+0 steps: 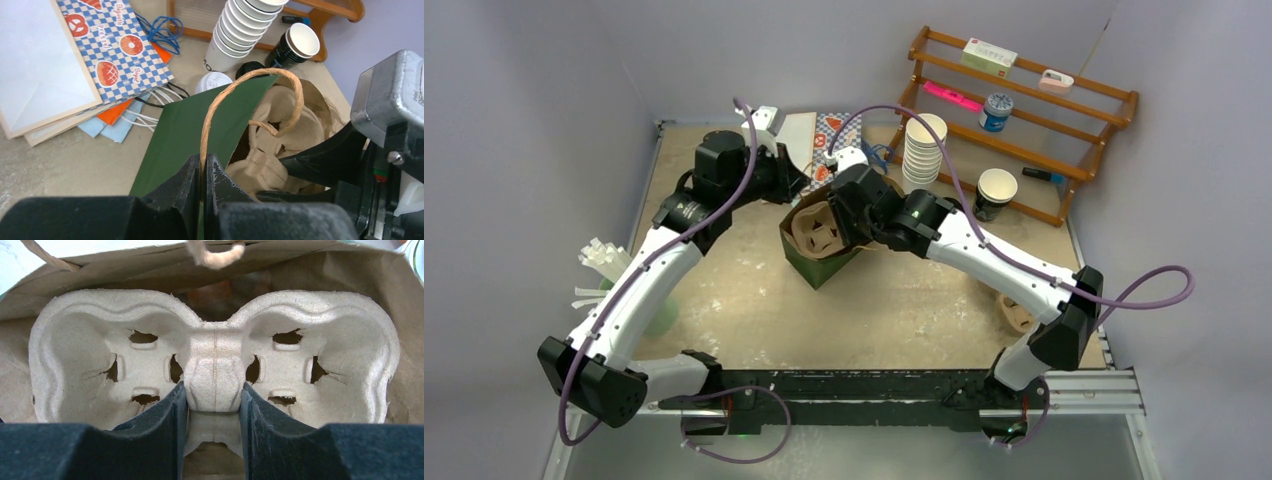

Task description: Pack the takeout coffee

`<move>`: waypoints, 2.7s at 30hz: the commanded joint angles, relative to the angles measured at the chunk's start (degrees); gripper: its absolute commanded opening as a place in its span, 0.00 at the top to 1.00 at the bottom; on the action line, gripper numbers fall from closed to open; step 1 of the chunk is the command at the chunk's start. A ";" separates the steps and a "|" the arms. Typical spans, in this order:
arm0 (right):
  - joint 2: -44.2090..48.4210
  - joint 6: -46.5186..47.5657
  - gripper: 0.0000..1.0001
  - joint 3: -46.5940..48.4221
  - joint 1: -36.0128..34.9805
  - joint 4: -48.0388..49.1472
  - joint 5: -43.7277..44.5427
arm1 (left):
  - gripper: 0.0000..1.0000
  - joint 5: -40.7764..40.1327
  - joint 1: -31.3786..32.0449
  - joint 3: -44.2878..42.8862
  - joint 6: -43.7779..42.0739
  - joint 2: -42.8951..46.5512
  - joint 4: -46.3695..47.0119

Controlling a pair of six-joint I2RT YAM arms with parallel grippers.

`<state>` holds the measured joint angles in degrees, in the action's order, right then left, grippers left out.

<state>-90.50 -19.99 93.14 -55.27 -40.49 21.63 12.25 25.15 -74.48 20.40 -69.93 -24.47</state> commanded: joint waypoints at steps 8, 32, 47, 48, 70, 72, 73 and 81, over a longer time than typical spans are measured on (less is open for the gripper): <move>1.75 8.20 0.80 -8.03 -1.94 17.60 4.04 | 0.94 3.14 -0.19 -1.82 2.69 -0.45 1.07; -1.86 8.78 0.81 -7.15 -1.79 15.44 6.98 | 0.42 -3.71 -0.19 0.84 9.26 13.86 -20.41; -0.77 9.47 0.83 -10.63 -1.86 20.10 8.87 | 0.52 1.21 0.05 11.80 17.08 12.85 -15.35; -0.99 9.47 0.83 -10.71 -1.82 20.33 8.85 | 0.59 1.69 0.08 11.89 16.98 12.48 -14.75; -7.54 2.67 0.83 6.12 -1.08 -2.31 0.05 | 1.00 11.36 1.82 2.85 7.50 10.03 -25.89; -6.91 1.59 0.82 5.61 -1.07 -3.18 -0.96 | 1.00 12.48 1.90 2.36 6.19 10.24 -26.94; -6.44 1.25 0.82 5.08 -1.07 -3.38 -1.12 | 1.00 12.89 1.96 2.06 5.43 10.20 -28.16; -4.27 -2.49 0.82 4.33 -1.24 -7.85 -0.73 | 1.00 21.82 2.69 7.20 4.87 11.64 -25.77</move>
<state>-97.60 -18.76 97.01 -56.62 -44.23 20.01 24.75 26.81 -69.34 25.89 -60.07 -52.42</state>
